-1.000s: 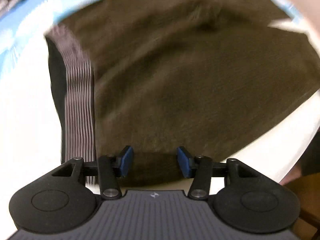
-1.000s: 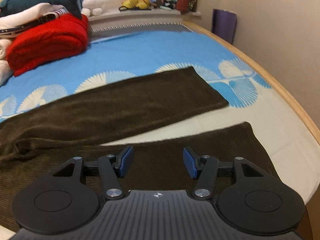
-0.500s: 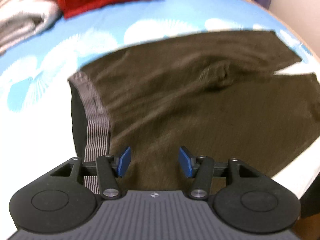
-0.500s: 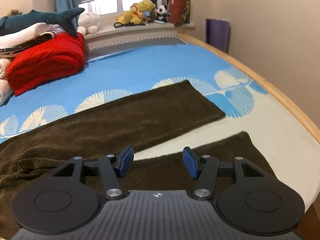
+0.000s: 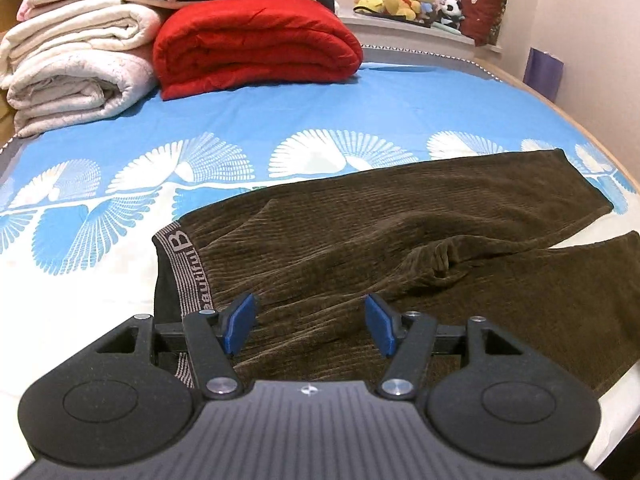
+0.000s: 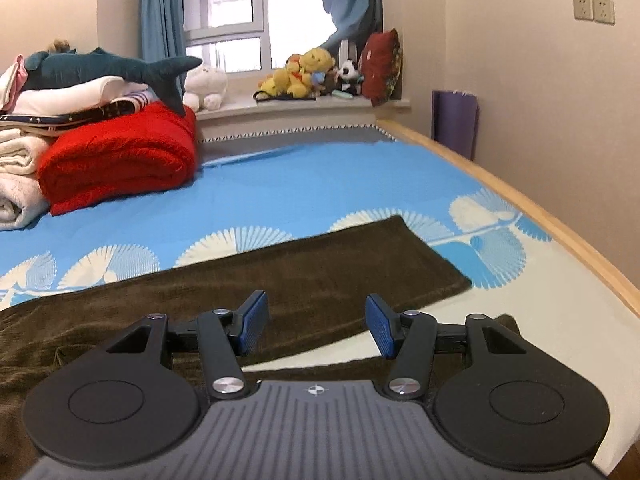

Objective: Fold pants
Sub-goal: 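Grasp the pant leg hem with the left tool and lift it toward the waistband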

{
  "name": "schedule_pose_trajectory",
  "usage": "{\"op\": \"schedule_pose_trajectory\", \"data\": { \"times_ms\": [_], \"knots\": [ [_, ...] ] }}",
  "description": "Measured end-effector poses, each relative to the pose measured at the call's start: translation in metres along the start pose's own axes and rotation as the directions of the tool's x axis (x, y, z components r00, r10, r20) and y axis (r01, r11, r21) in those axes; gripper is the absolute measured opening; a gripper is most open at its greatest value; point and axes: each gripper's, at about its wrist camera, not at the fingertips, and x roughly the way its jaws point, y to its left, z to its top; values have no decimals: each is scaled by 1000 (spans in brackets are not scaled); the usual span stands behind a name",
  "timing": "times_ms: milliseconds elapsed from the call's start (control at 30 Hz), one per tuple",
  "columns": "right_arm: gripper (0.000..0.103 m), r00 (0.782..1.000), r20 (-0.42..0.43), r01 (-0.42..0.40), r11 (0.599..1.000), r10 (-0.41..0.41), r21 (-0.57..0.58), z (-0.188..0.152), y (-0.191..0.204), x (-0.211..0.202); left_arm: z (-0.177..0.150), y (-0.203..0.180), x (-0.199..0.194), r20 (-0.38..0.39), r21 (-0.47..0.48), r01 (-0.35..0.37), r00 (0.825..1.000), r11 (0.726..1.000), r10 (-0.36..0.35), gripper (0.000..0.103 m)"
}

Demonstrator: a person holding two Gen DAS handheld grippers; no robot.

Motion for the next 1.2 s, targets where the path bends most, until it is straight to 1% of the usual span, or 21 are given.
{"op": "schedule_pose_trajectory", "data": {
  "times_ms": [133, 200, 267, 300, 367, 433, 500, 533, 567, 633, 733, 767, 800, 833, 867, 900, 933, 967, 1067, 1133, 1200],
  "knots": [
    [56, 1000, 1, 2, 1000, -2, -10, 0, 2, 2, 2, 1, 0, 1, 6, -9, 1000, 1000, 9, 65],
    [56, 1000, 3, 3, 1000, -3, -9, 1, 3, 2, 2, 2, 0, 3, 4, -4, 1000, 1000, 4, 60],
    [56, 1000, -5, -7, 1000, 7, -7, 1, 2, 3, 2, 3, 1, -4, 2, 3, 1000, 1000, -3, 48],
    [56, 1000, -11, -22, 1000, 22, 2, 2, 2, 4, 2, 4, 2, -10, 2, 4, 1000, 1000, -4, 46],
    [56, 1000, -12, -21, 1000, 21, -4, 3, 3, 4, 2, 4, 3, -21, 5, 5, 1000, 1000, -5, 35],
    [55, 1000, -15, -8, 1000, 7, -26, 2, 8, 5, 1, 5, 3, -24, 5, 2, 1000, 1000, -1, 29],
    [52, 1000, -18, -3, 1000, 2, -31, 3, 9, 6, 2, 5, 4, -34, 1, 0, 999, 1000, 0, 26],
    [48, 1000, -19, -6, 1000, 5, -28, 3, 10, 6, 2, 6, 5, -40, -4, 0, 999, 1000, -1, 24],
    [45, 1000, -20, -9, 1000, 9, -25, 4, 11, 5, 2, 6, 5, -43, -8, 2, 999, 1000, -2, 24],
    [32, 1000, -21, -23, 1000, 23, -19, 5, 13, 5, 3, 6, 6, -49, -10, -2, 999, 1000, 1, 24],
    [17, 999, -12, -42, 999, 42, -17, 8, 17, 4, 5, 6, 5, -41, -2, -33, 999, 999, 33, 23],
    [15, 999, -8, -46, 999, 46, -17, 9, 19, 4, 6, 7, 4, -36, -7, -37, 999, 999, 37, 23],
    [12, 999, -4, -54, 998, 54, -16, 11, 22, 4, 8, 10, 3, -28, -19, -43, 999, 999, 43, 23],
    [12, 998, 0, -61, 998, 61, -14, 12, 24, 4, 11, 14, 2, -21, -39, -44, 999, 998, 43, 22],
    [11, 998, 3, -67, 998, 67, -11, 13, 27, 5, 13, 18, 0, -13, -65, -38, 999, 997, 38, 16],
    [11, 997, 5, -74, 997, 74, -7, 15, 30, 6, 16, 23, -1, -5, -87, -33, 999, 996, 32, 13],
    [11, 996, 6, -84, 996, 84, 0, 17, 32, 6, 19, 27, -1, 4, -101, -34, 999, 994, 35, 5],
    [11, 995, 5, -99, 995, 98, 11, 19, 35, 7, 23, 31, 1, 7, -110, -47, 999, 993, 48, 0],
    [12, 990, -4, -138, 990, 138, 27, 24, 41, 11, 37, 45, 12, -3, -160, -50, 999, 986, 50, 0],
    [12, 989, 4, -151, 988, 151, 27, 28, 46, 13, 52, 57, 22, 3, -198, -60, 998, 978, 62, 0],
    [12, 986, 13, -168, 986, 167, 21, 30, 49, 15, 67, 69, 35, 14, -246, -50, 998, 968, 55, 0]
  ]
}}
